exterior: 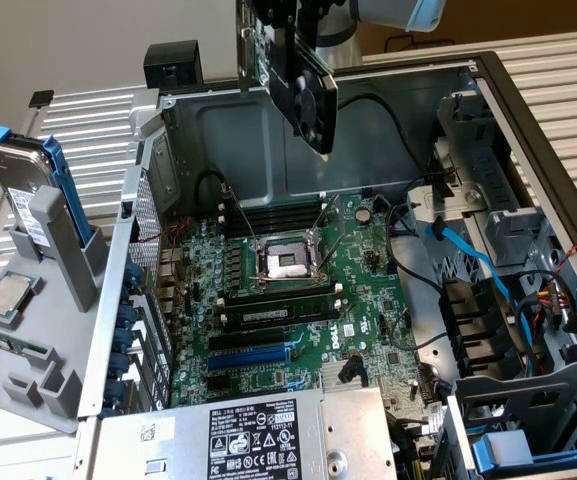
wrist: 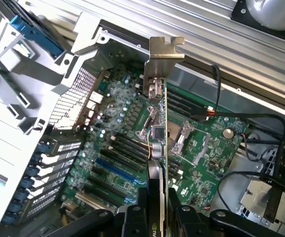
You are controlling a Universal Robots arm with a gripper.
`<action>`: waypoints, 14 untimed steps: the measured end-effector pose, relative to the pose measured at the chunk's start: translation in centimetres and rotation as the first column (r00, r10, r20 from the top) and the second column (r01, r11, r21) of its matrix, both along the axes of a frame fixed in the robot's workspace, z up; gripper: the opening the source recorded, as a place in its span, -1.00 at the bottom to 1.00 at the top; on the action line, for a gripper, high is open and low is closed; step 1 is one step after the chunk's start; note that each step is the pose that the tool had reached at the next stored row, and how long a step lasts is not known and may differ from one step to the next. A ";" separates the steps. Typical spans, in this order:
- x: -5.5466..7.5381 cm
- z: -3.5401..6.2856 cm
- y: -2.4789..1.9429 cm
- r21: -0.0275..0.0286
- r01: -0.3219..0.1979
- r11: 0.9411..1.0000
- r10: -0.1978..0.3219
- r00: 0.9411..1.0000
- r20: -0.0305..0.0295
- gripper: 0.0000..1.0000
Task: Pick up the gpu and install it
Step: 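Insert the gpu into the slot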
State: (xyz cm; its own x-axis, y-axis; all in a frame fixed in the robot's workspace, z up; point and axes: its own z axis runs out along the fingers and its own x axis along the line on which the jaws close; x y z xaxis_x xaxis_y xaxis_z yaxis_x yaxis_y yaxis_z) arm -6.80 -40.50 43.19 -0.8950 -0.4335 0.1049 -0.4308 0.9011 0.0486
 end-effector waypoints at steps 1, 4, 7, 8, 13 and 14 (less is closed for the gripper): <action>0.1 0.00 0.00 0.001 -0.011 1.000 0.011 1.000 -0.001 -0.47; 0.3 0.00 0.00 0.006 -0.040 0.999 0.040 0.999 -0.004 -0.47; 0.5 0.00 0.00 0.011 -0.071 0.997 0.071 0.997 -0.007 -0.47; 0.5 0.00 0.00 0.012 -0.082 0.997 0.082 0.997 -0.007 -0.47; 0.7 0.00 0.00 0.017 -0.139 0.990 0.139 0.990 -0.012 -0.47; 0.7 0.00 0.00 0.018 -0.151 0.988 0.151 0.988 -0.013 -0.47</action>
